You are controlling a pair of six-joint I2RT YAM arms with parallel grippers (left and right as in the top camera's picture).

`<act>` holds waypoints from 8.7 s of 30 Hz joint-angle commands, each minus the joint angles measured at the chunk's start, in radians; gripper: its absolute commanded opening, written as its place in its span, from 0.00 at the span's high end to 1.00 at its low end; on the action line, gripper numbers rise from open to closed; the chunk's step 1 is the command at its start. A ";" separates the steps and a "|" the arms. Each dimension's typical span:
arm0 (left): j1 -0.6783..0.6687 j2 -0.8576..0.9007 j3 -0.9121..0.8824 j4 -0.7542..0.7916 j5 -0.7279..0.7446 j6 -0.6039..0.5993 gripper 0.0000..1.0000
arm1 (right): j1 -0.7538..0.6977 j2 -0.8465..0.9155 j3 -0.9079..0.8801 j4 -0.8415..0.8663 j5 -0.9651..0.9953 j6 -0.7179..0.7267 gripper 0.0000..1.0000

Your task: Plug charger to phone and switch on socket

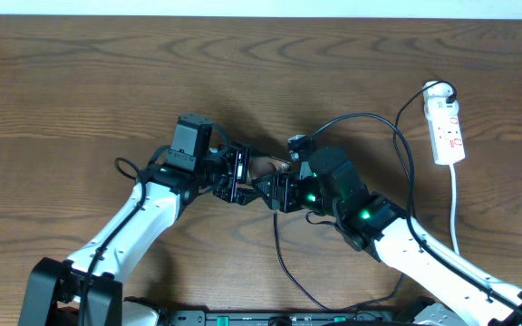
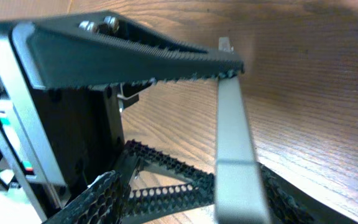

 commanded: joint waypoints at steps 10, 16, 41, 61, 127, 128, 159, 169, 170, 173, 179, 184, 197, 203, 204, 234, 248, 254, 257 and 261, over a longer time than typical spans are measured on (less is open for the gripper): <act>-0.024 -0.016 0.029 0.004 0.017 -0.010 0.93 | 0.011 0.007 0.013 -0.023 0.039 -0.005 0.52; -0.023 -0.016 0.029 0.004 0.018 -0.009 0.93 | 0.011 0.007 0.013 -0.023 0.038 -0.005 0.53; -0.029 -0.016 0.030 0.005 -0.009 0.002 0.93 | 0.010 0.008 0.013 -0.063 0.084 0.006 0.58; -0.051 -0.017 0.030 0.005 -0.005 0.002 0.93 | 0.011 0.045 0.013 -0.047 0.081 0.010 0.78; 0.432 -0.108 0.029 0.307 0.330 0.515 0.09 | -0.239 0.044 0.013 0.411 -0.036 0.717 0.99; 0.442 -0.108 0.029 0.331 0.329 0.506 0.09 | -0.239 0.044 0.013 0.433 -0.024 0.769 0.99; 0.308 -0.089 0.021 0.814 0.140 0.321 0.09 | -0.004 0.044 0.013 0.735 0.256 1.146 0.99; 0.270 -0.087 0.021 0.814 0.079 0.344 0.08 | 0.044 0.044 0.013 0.757 0.276 1.135 0.99; 0.269 -0.088 0.021 0.813 0.072 0.344 0.09 | 0.053 0.044 0.013 0.759 0.281 1.122 0.99; 0.269 -0.088 0.021 0.785 0.061 0.343 0.09 | 0.067 0.044 0.013 0.762 0.282 1.091 0.99; 0.269 -0.087 0.021 0.696 0.058 0.344 0.09 | 0.093 0.044 0.013 0.762 0.285 1.072 0.99; 0.269 -0.088 0.021 0.697 0.050 0.344 0.18 | 0.108 0.044 0.013 0.760 0.285 1.063 0.99; 0.269 -0.088 0.021 0.697 0.042 0.355 0.28 | 0.143 0.045 0.013 0.760 0.304 1.052 0.99; 0.269 -0.088 0.021 0.697 0.043 0.362 0.47 | 0.154 0.045 0.013 0.760 0.311 1.052 0.99; 0.269 -0.088 0.021 0.697 0.043 0.362 0.51 | 0.154 0.045 0.013 0.760 0.311 1.052 0.99; 0.269 -0.088 0.021 0.697 0.043 0.362 0.92 | 0.162 0.046 0.013 0.756 0.338 1.048 0.86; 0.288 -0.088 0.021 0.697 0.044 0.370 0.93 | 0.149 0.045 0.013 0.761 0.352 1.018 0.01; 0.378 -0.088 0.021 0.698 0.093 0.393 0.92 | 0.145 0.045 0.013 0.761 0.351 0.959 0.01; 0.475 -0.087 0.021 0.722 0.205 0.455 0.93 | 0.145 0.045 0.013 0.761 0.352 0.904 0.01; 0.586 -0.088 0.021 0.800 0.361 0.497 0.93 | 0.145 0.045 0.013 0.760 0.351 0.799 0.01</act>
